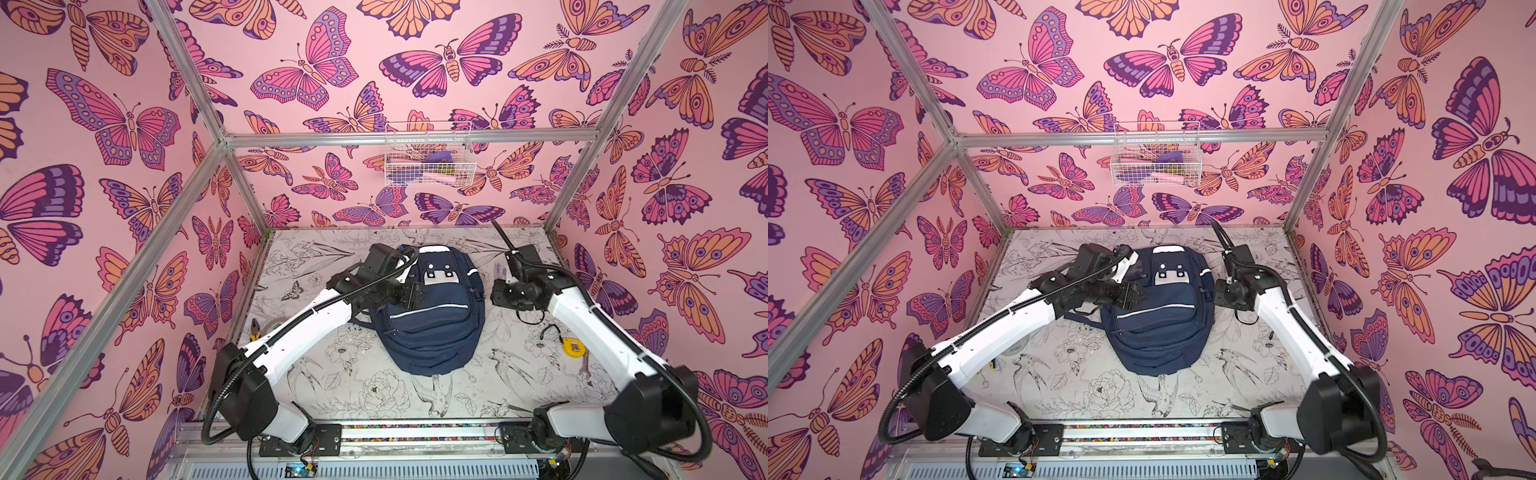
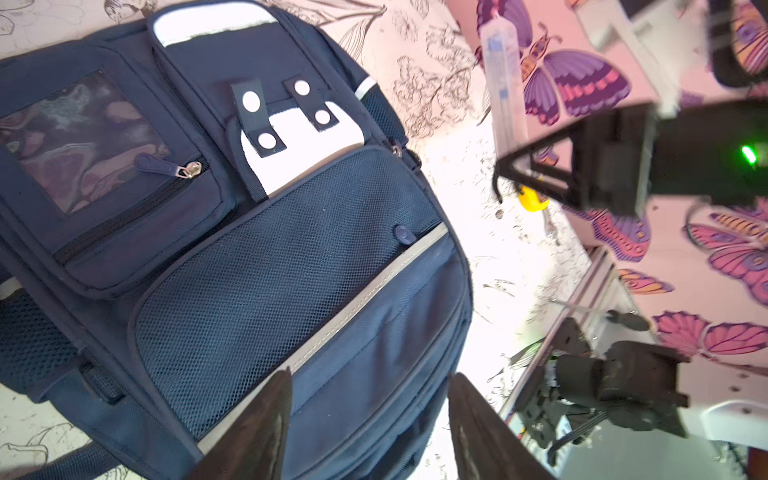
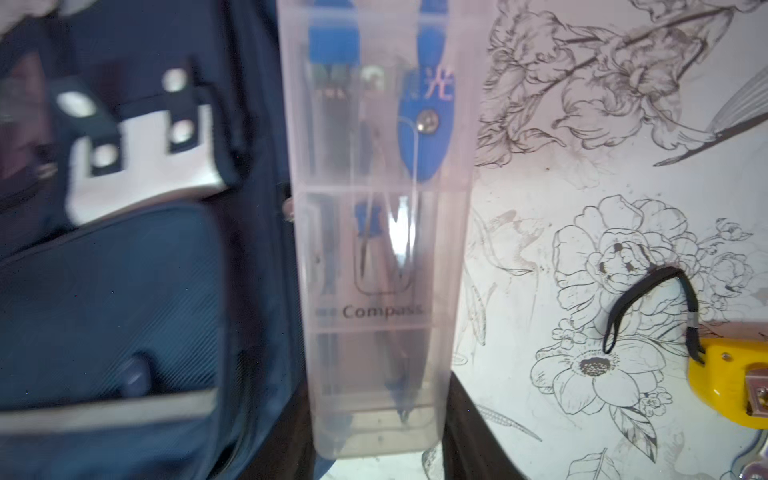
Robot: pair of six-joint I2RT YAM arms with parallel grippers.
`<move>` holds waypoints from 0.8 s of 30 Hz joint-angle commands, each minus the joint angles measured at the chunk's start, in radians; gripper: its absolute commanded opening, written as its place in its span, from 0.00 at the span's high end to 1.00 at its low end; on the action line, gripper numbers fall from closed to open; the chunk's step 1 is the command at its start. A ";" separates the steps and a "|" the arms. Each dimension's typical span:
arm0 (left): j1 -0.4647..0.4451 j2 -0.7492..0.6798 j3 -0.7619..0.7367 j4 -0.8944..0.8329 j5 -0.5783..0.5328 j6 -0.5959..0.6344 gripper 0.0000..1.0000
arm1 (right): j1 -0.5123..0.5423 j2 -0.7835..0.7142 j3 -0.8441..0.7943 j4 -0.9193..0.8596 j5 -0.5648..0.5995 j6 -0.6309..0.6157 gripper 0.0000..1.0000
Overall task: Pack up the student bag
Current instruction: 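Grasp the clear compass box beside the backpack with the right gripper, then lift the compass box and carry it over the backpack with the right gripper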
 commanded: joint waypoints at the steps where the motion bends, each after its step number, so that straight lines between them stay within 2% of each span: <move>1: 0.027 -0.073 -0.023 -0.010 0.095 -0.070 0.37 | 0.117 -0.092 -0.024 -0.062 -0.032 -0.038 0.84; 5: 0.054 -0.133 -0.042 -0.001 0.171 -0.150 0.36 | 0.309 -0.160 0.007 -0.107 0.000 -0.062 0.84; 7: 0.074 -0.157 -0.060 0.027 0.243 -0.199 0.34 | 0.402 -0.179 0.021 -0.107 0.000 -0.073 0.84; 12: 0.103 -0.171 -0.088 0.075 0.383 -0.299 0.34 | 0.584 -0.176 0.066 -0.083 0.027 -0.094 0.82; 19: 0.109 -0.172 -0.167 0.204 0.454 -0.392 0.37 | 0.698 -0.070 0.160 -0.110 0.076 -0.133 0.82; 24: 0.113 -0.148 -0.160 0.227 0.494 -0.400 0.46 | 0.720 -0.027 0.201 -0.118 0.100 -0.159 0.83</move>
